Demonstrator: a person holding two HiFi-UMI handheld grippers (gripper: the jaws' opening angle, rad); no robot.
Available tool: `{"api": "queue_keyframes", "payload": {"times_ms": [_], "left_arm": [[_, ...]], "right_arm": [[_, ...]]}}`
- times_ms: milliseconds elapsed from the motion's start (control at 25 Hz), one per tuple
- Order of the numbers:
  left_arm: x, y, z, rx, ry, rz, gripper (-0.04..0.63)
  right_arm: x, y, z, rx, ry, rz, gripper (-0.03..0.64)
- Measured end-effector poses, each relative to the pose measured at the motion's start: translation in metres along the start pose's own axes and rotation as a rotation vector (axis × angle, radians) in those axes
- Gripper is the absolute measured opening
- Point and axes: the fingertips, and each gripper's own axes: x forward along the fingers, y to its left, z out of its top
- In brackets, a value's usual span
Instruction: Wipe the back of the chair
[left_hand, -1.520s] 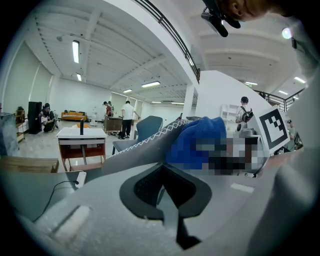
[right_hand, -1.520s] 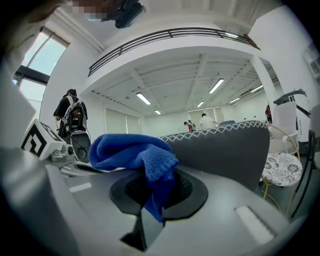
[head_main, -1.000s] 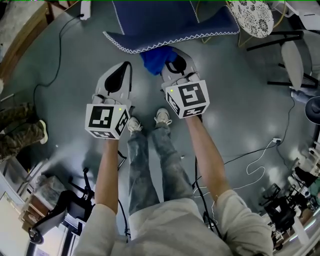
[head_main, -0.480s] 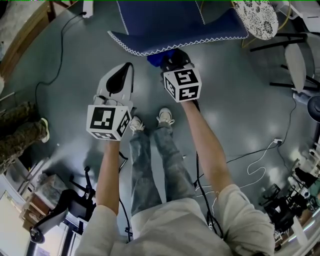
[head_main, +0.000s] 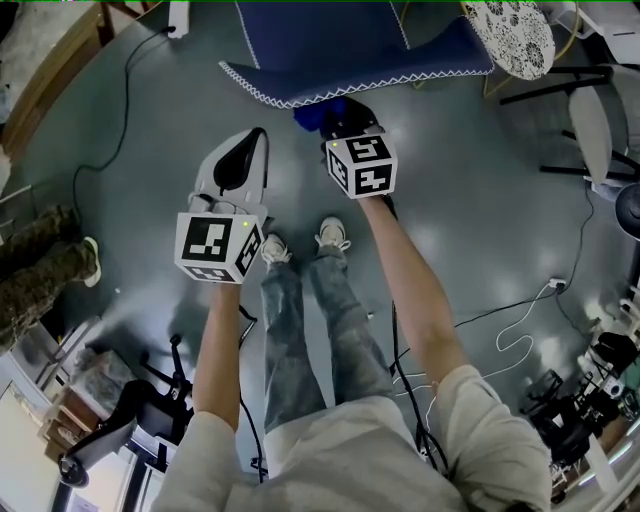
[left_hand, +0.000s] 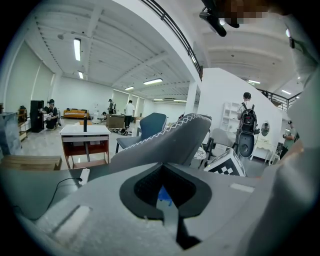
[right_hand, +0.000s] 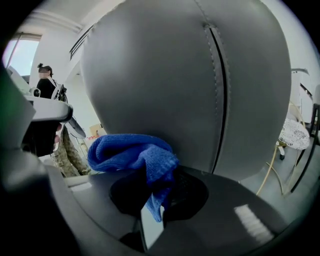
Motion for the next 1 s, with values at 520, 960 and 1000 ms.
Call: {"api": "queue_keyframes", "payload": {"times_ms": [520, 960, 1000], "left_arm": [[-0.014, -0.010, 0.003, 0.002, -0.016, 0.001, 0.000], [-0.043, 0.004, 0.007, -0.005, -0.015, 0.052, 0.000], [-0.046, 0.005, 0.010, -0.005, -0.018, 0.056, 0.000]], "right_arm": [[-0.093, 0.033, 0.050, -0.081, -0.182, 0.011, 0.048], [-0.157, 0.045, 0.072, -0.132, -0.226, -0.027, 0.046], [-0.160, 0.046, 0.074, -0.131, -0.224, -0.029, 0.046]]}}
